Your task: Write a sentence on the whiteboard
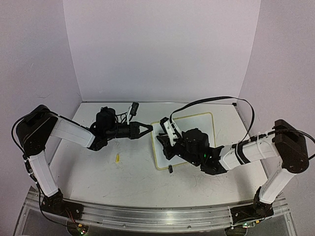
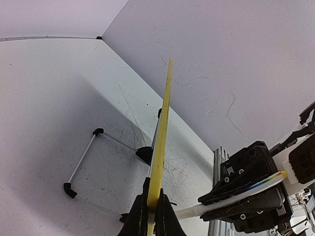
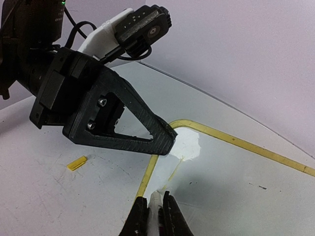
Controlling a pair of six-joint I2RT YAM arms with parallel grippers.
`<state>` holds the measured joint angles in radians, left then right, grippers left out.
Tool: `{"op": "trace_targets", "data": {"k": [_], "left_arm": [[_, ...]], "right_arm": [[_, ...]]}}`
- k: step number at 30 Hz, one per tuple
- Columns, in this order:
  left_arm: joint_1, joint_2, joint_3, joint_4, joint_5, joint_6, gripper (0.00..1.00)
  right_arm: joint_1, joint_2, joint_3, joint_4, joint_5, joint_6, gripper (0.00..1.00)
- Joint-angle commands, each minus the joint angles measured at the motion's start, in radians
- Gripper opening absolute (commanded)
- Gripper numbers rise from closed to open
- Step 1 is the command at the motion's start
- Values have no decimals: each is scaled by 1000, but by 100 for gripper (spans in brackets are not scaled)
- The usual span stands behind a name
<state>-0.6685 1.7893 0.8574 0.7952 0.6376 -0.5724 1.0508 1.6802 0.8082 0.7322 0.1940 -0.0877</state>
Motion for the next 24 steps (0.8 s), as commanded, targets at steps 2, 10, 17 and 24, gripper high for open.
{"op": "trace_targets", "data": {"k": [2, 10, 17, 24], "left_arm": [[3, -28, -4, 27, 19, -16, 0], [3, -23, -3, 27, 19, -20, 0], [4, -30, -5, 27, 19, -19, 0], [3, -28, -4, 26, 21, -17, 0]], "right_arm": [[4, -92, 13, 26, -23, 33, 0], [1, -58, 67, 23, 10, -35, 0], [-2, -21, 98, 31, 35, -45, 0], [-8, -2, 101, 31, 86, -44, 0]]}}
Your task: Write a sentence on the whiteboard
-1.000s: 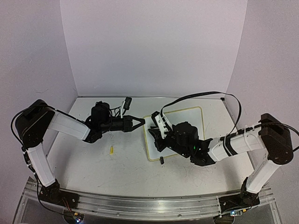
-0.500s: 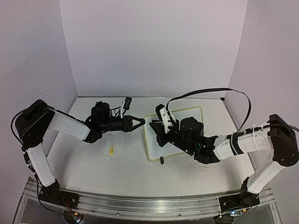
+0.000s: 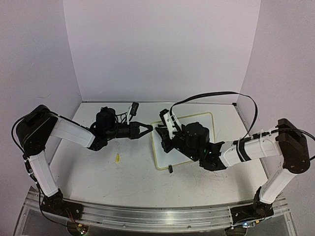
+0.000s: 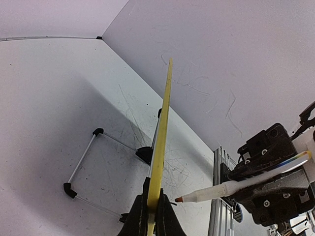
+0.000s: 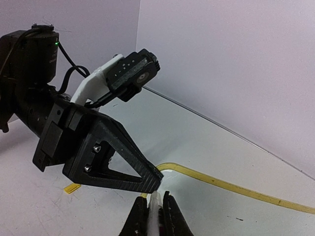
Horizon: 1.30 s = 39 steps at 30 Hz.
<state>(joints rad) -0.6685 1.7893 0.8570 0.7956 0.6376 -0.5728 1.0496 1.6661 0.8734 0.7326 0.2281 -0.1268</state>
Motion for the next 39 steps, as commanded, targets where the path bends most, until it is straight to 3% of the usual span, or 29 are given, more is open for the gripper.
{"op": "trace_targets", "data": {"k": [1, 39], "left_arm": [[3, -28, -3, 26, 20, -18, 0], [3, -39, -5, 27, 25, -18, 0]], "right_arm": [[-8, 12, 34, 32, 49, -5, 0], [-23, 55, 37, 28, 80, 11, 0]]}}
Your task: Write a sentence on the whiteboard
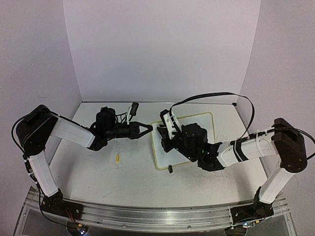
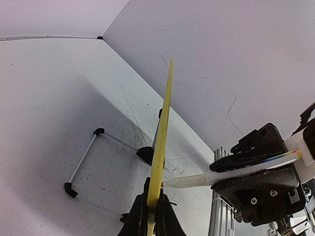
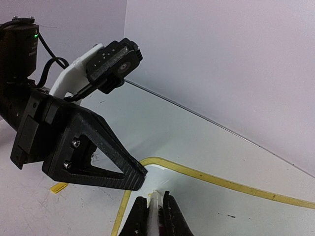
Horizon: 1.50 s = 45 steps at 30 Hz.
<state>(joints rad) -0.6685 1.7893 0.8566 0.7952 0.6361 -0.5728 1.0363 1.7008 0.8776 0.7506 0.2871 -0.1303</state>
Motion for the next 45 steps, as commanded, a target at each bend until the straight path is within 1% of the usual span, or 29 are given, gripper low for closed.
{"op": "trace_targets", "data": {"k": [1, 16, 31, 34, 39, 45], "left_arm": [[2, -39, -6, 27, 26, -18, 0], [3, -41, -4, 27, 25, -21, 0], [3, -50, -6, 26, 24, -21, 0], [3, -50, -6, 26, 24, -21, 0], [3, -51, -9, 27, 25, -21, 0], [3, -54, -13, 27, 22, -21, 0]], "right_arm": [[-10, 22, 31, 7, 23, 19, 0], [-8, 5, -22, -23, 27, 83, 0], [16, 8, -72, -32, 35, 122, 0], [23, 9, -83, -34, 36, 162, 0], [32, 8, -92, -36, 42, 172, 0], [33, -39, -81, -39, 18, 171, 0]]}}
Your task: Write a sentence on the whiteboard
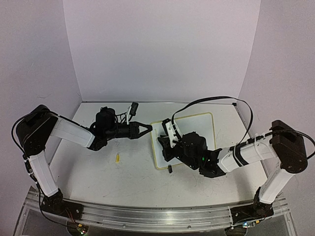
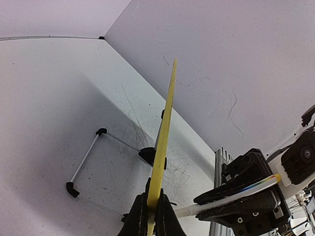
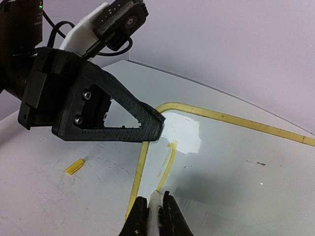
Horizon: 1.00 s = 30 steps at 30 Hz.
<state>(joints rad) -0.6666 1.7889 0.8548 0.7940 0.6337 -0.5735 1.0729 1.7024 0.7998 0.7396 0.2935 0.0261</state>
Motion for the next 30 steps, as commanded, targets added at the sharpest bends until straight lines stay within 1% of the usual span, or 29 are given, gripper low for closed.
{"op": "trace_targets", "data": {"k": [1, 4, 6, 15, 30], "left_arm": [[1, -53, -12, 28, 24, -20, 0], [1, -49, -12, 28, 24, -22, 0], [1, -48, -11, 28, 24, -23, 0], [1, -52, -11, 28, 24, -26, 0], [1, -49, -6, 28, 30, -28, 0]], "right_arm": [[-5, -65, -5, -25, -6, 18, 0], [-11, -124, 1, -15, -42, 25, 0], [-19, -130, 13, -15, -58, 15, 0], [-42, -81, 58, 1, -41, -53, 0], [-56, -49, 67, 27, -17, -55, 0]]}}
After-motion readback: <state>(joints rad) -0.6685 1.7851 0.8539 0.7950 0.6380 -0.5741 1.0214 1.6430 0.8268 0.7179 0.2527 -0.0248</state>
